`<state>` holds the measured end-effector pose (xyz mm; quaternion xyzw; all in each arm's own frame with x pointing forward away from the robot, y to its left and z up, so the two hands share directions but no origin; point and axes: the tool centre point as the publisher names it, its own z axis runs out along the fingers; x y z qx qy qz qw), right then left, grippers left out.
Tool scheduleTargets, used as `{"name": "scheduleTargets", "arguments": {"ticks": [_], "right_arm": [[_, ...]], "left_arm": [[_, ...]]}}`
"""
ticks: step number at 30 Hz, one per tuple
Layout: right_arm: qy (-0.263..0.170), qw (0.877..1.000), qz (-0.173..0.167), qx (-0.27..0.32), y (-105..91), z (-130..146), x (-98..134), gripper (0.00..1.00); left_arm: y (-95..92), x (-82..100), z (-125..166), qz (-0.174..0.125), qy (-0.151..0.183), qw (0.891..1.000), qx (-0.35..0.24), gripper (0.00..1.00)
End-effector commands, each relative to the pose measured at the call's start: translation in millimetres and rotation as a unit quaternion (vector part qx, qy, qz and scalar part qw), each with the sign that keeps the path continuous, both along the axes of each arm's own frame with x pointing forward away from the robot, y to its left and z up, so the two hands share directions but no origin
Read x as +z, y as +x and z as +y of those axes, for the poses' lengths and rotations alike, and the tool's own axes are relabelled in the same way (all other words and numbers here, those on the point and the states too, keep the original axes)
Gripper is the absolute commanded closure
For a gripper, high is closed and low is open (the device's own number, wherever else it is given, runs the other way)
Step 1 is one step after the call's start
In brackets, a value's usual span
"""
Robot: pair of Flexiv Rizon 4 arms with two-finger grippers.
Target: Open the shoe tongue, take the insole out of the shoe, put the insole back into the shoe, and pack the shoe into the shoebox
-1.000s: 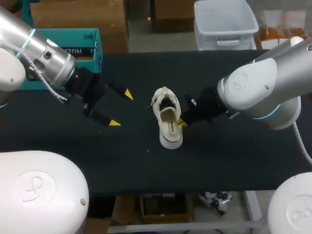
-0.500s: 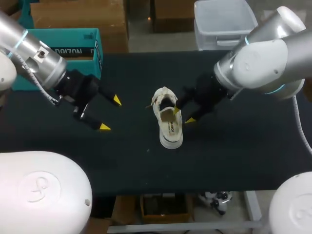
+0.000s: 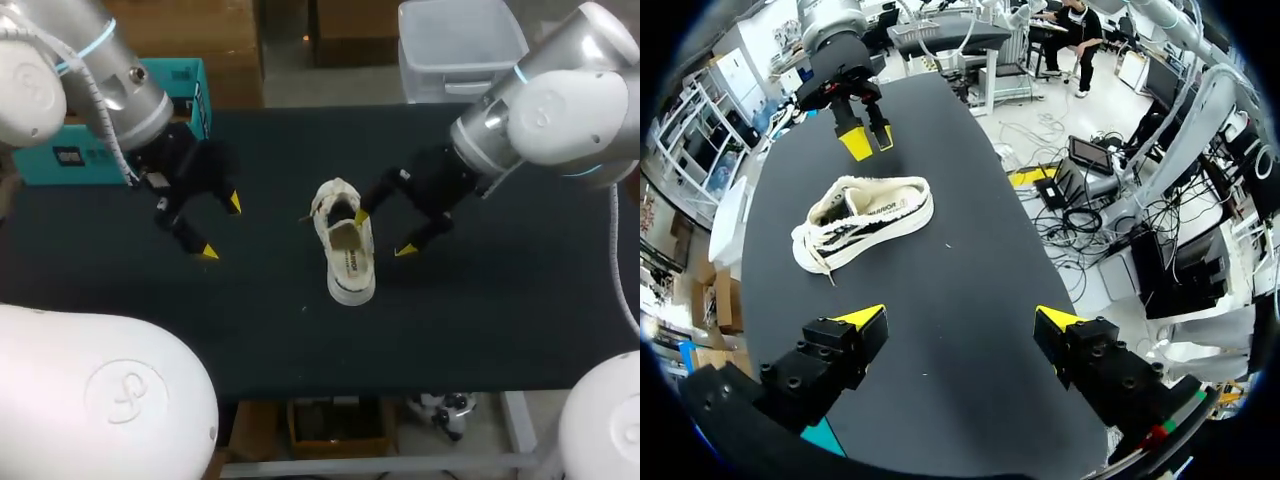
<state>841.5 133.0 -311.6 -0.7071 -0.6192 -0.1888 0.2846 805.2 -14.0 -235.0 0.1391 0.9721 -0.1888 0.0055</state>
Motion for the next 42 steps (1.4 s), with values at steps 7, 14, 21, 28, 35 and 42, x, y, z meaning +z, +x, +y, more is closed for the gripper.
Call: {"name": "scheduleTargets", "arguments": {"ticks": [7,14,21,28,35,42], "right_arm": [[-0.016,1.000,-0.004,-0.008,0.1,-6,3,0.00],[-0.046,0.998,-0.046,-0.001,-6.6,-22,8,0.00],[-0.070,0.989,-0.102,0.076,-8.9,-45,8,0.00],[-0.098,0.982,-0.115,0.113,-6.4,-57,11,0.00],[-0.136,0.970,-0.110,0.170,0.2,-59,9,0.00],[-0.171,0.948,-0.135,0.230,2.3,-66,7,0.00]], "left_arm": [[13.5,-4.4,-40,0.059,0.111,0.988,0.091,0.00],[16.8,-21.7,-43,0.104,0.134,0.964,0.206,0.00],[10.6,-31.8,-42,0.126,0.142,0.939,0.287,0.00],[-1.4,-35.8,-53,0.128,0.151,0.911,0.362,0.00],[-8.7,-43.4,-64,0.121,0.140,0.889,0.419,0.00],[-10.1,-54.2,-67,0.121,0.136,0.863,0.472,0.00]]}}
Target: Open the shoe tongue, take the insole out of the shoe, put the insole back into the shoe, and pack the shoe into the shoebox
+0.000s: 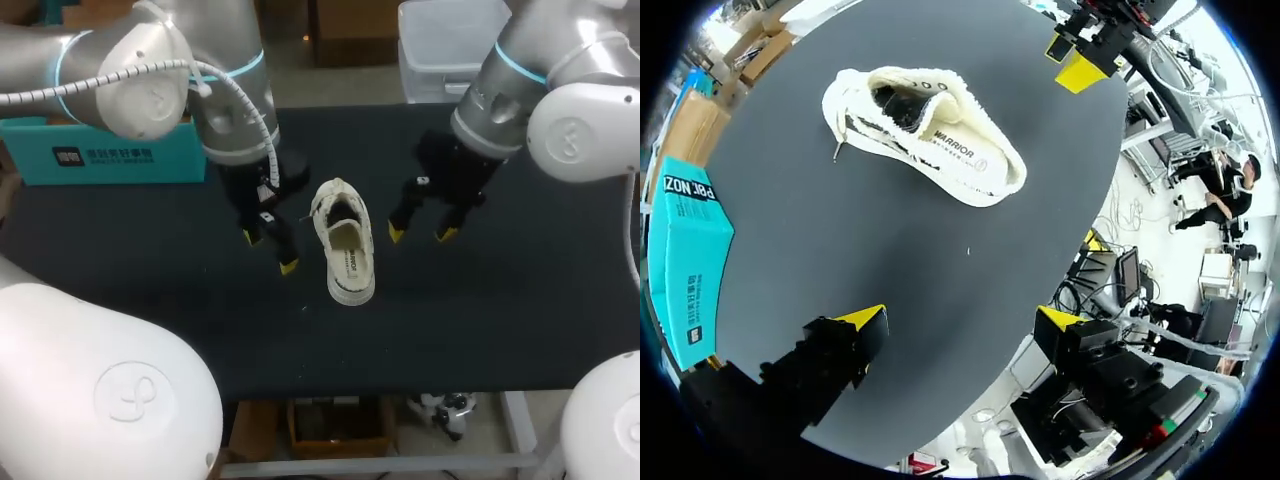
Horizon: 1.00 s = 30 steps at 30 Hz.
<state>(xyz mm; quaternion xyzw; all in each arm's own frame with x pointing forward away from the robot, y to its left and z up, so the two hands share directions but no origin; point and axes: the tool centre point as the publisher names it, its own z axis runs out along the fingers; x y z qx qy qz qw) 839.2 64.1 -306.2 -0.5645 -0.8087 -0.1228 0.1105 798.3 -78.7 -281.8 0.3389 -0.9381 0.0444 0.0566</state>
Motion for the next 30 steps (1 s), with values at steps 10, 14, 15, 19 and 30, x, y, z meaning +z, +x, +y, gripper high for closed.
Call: {"name": "scheduleTargets", "arguments": {"ticks": [10,14,15,19,30], "right_arm": [[-0.068,0.994,-0.031,0.076,8.7,-12,3,0.00],[-0.080,0.990,-0.048,0.102,10.2,-21,2,0.00],[-0.080,0.990,-0.052,0.107,10.7,-24,2,0.00],[-0.088,0.986,-0.063,0.124,13.7,-34,1,0.00],[-0.121,0.973,-0.085,0.178,25.2,-52,-3,0.00]], "left_arm": [[1.0,-21.0,-13,-0.019,0.005,0.994,0.103,0.00],[9.6,-25.7,-21,-0.016,-0.002,0.992,0.126,0.00],[11.3,-26.6,-23,-0.015,-0.006,0.992,0.128,0.00],[23.0,-29.5,-32,-0.014,-0.015,0.988,0.151,0.00],[54.3,-41.7,-52,-0.015,-0.027,0.980,0.196,0.00]]}}
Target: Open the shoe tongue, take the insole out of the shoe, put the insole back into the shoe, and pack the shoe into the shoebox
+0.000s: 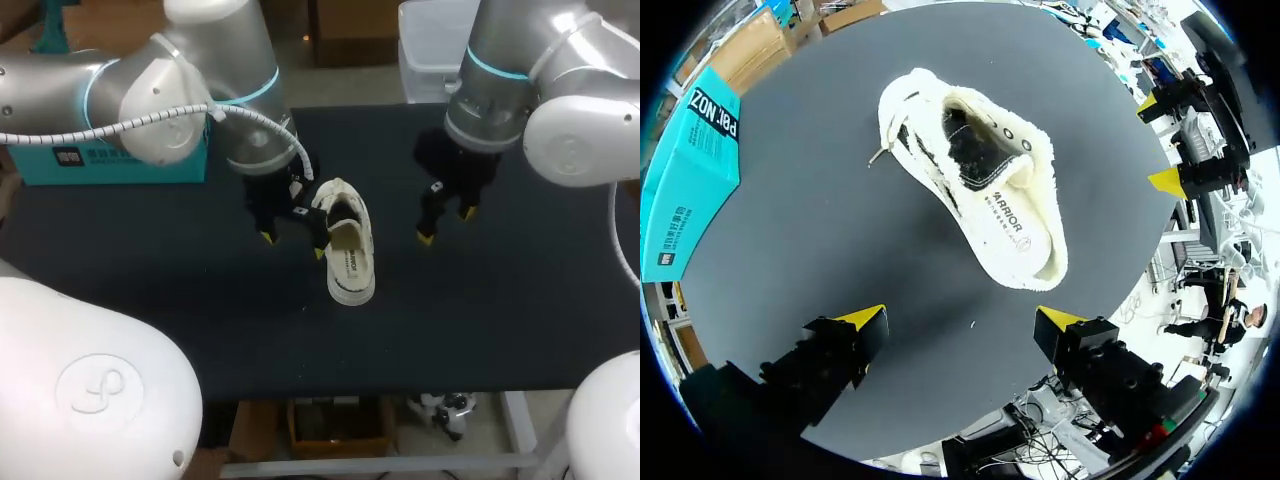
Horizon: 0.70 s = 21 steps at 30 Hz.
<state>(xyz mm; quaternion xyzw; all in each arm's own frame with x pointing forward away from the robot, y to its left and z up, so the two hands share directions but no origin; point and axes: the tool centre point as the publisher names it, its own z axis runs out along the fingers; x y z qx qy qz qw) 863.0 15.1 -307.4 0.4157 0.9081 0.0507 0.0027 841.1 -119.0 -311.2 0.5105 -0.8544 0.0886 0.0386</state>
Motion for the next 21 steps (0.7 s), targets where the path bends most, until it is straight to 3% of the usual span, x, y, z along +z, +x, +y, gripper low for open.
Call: {"name": "scheduleTargets", "arguments": {"ticks": [1,6,18,21], "right_arm": [[-0.004,1.000,-0.007,0.012,3.4,-5,-2,0.00],[-0.004,0.999,-0.019,0.047,8.7,-16,-1,0.00],[-0.004,0.999,-0.019,0.047,8.7,-16,-1,0.00],[-0.004,0.999,-0.019,0.047,8.7,-16,-1,0.00]], "left_arm": [[13.8,-13.9,-15,0.004,0.005,1.000,0.009,0.00],[27.5,-20.4,-32,-0.003,0.020,0.999,0.029,0.00],[59.4,-34.9,-52,-0.017,0.034,0.997,0.073,0.00],[62.7,-40.9,-52,-0.014,0.030,0.996,0.077,0.07]]}}
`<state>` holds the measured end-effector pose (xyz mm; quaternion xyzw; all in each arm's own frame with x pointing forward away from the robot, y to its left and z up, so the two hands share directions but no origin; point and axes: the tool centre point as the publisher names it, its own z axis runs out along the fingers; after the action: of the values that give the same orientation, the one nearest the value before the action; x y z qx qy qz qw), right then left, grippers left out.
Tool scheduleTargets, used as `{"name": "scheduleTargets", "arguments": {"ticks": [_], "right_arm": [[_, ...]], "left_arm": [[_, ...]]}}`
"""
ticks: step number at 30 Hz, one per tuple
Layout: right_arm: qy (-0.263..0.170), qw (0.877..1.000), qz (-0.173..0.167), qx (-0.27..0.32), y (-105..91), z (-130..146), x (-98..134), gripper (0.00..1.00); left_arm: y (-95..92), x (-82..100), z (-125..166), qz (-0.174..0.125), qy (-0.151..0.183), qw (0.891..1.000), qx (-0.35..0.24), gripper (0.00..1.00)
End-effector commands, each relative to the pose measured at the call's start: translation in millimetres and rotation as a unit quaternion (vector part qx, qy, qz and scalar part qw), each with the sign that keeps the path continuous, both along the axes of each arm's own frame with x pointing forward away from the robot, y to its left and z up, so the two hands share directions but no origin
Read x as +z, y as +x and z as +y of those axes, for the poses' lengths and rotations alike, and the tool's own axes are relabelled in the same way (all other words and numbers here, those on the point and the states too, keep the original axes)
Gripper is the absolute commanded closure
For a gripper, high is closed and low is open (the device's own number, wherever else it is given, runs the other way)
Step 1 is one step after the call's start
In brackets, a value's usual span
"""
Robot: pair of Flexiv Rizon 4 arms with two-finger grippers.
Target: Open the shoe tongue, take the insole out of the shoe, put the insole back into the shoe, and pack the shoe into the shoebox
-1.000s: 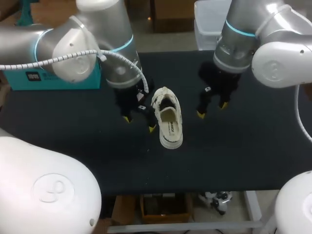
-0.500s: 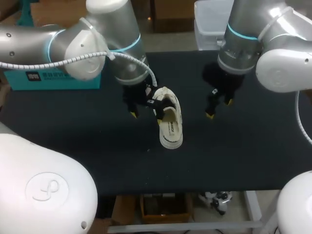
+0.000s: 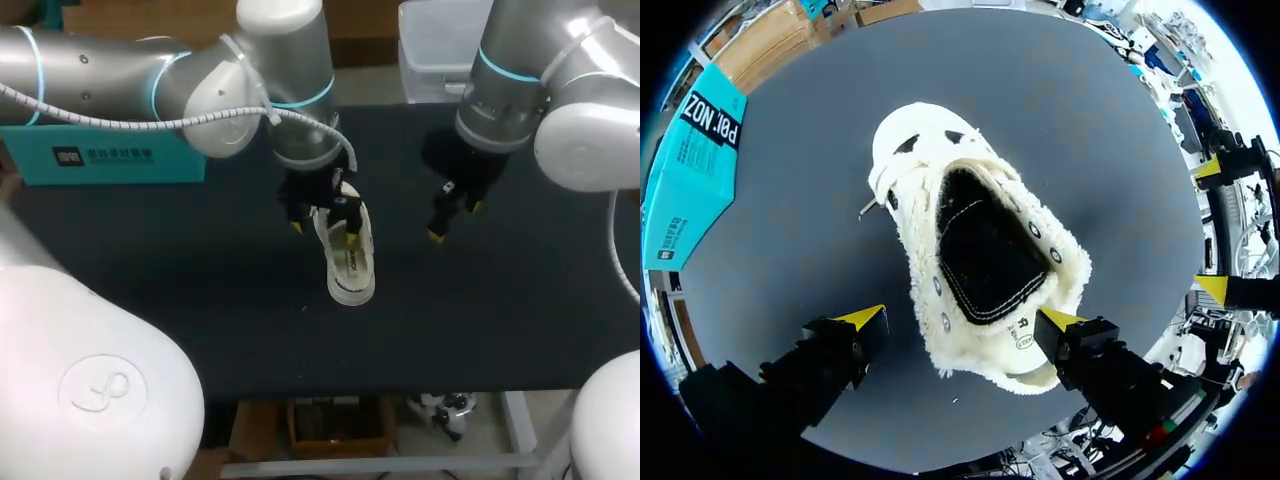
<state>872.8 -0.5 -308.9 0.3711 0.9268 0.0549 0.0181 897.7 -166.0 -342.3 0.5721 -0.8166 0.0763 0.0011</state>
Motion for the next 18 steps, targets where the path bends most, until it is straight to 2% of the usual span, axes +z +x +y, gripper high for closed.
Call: {"name": "scheduleTargets", "arguments": {"ticks": [1,6,7,8,9,11,13,18], "right_arm": [[-0.001,1.000,-0.001,0.000,-1.2,-1,0,0.00],[-0.001,1.000,-0.001,0.000,-1.2,-1,0,0.00],[-0.001,1.000,-0.001,0.000,-1.2,-1,0,0.00],[-0.001,1.000,-0.001,0.000,-1.2,-1,0,0.00],[-0.001,1.000,-0.001,0.000,-1.2,-1,0,0.00],[-0.001,1.000,-0.001,0.000,-1.2,-1,0,0.00],[-0.001,1.000,-0.001,0.000,-1.2,-1,0,0.00],[-0.001,1.000,-0.001,0.000,-1.2,-1,0,0.00]], "left_arm": [[6.1,-10.7,-5,0.005,0.001,1.000,0.003,0.07],[-0.6,-15.1,-4,0.006,-0.001,1.000,0.005,0.19],[-3.5,-14.5,-2,0.005,-0.001,1.000,0.005,0.31],[-4.5,-14.1,-2,0.000,0.003,1.000,0.010,0.38],[-4.9,-13.7,-1,-0.001,0.003,1.000,0.010,0.40],[-4.4,-12.8,1,-0.005,0.008,1.000,0.014,0.56],[-0.4,-13.6,3,-0.005,0.009,1.000,0.016,0.65],[7.3,-15.7,0,-0.002,0.018,1.000,0.019,0.67]]}}
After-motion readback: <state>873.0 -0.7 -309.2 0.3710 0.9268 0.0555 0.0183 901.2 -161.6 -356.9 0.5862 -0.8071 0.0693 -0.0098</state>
